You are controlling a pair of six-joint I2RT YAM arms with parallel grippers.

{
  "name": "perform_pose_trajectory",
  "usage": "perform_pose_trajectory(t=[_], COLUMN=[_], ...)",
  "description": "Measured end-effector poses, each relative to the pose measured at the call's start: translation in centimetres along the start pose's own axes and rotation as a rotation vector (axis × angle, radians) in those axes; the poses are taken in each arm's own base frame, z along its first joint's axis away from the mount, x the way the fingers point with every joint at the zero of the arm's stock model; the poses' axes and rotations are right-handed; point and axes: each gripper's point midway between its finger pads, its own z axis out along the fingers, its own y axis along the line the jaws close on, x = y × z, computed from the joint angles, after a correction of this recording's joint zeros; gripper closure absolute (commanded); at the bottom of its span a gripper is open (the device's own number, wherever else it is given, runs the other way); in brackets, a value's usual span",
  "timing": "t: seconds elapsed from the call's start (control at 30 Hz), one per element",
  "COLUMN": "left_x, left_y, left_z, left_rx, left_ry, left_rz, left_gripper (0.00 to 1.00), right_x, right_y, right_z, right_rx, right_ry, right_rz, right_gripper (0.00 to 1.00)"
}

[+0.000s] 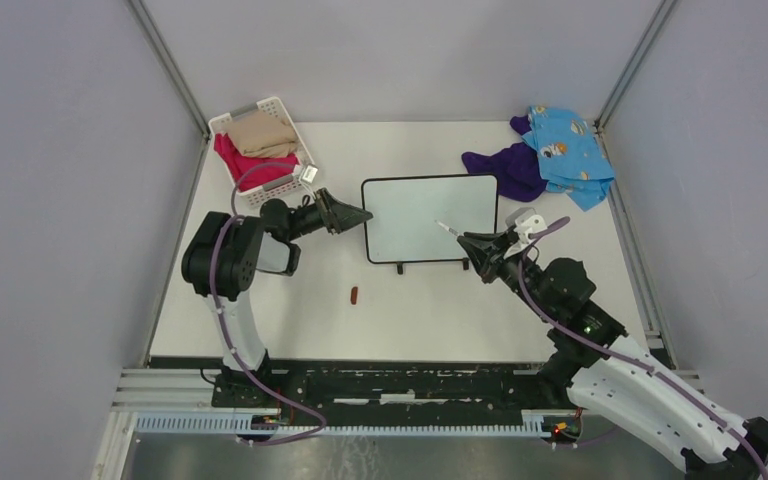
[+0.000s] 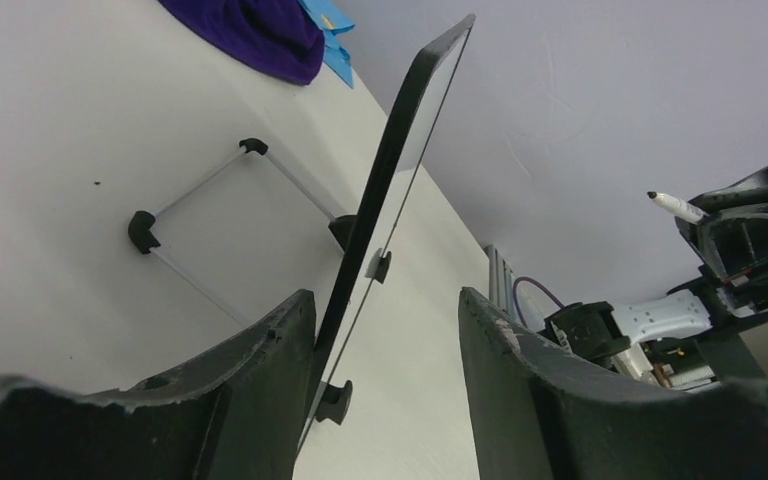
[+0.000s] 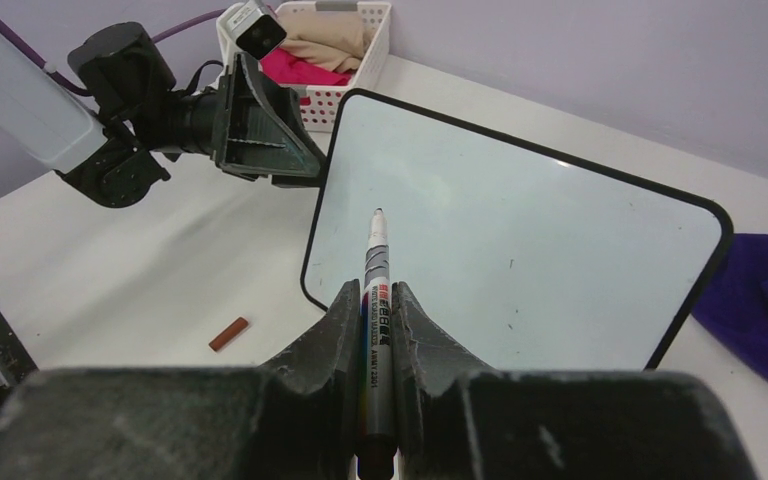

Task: Write a sentence on the whiteboard

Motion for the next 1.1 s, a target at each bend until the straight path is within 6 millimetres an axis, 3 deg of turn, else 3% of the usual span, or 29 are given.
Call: perform_pose_trajectory(t=[0.37, 0.67, 0.9, 1.1], left_x=[3.2, 3.0, 3.0, 3.1], left_y=[1.8, 1.8, 1.6, 1.4], left_z=[0.4, 0.5, 0.4, 0.3], left_rx=[-0.066, -0.059, -0.052, -0.046], left_ry=[0.103, 0.099, 0.09, 0.084], left_rz=[0.007, 0.035, 0.051, 0.064], left_gripper=[0.49, 0.58, 0.65, 0.64], right_x=[0.2, 0.8, 0.5, 0.3], right_y=[0.9, 1.8, 4.3, 4.4], right_z=[1.2, 2.1, 3.0, 3.9], right_rx=[-0.036, -0.056, -0.07, -0.027], right_ry=[0.011, 0.032, 0.052, 0.057], right_rz=[0.039, 0.054, 0.032, 0.02], right_gripper=[1.0, 1.0, 1.0, 1.0])
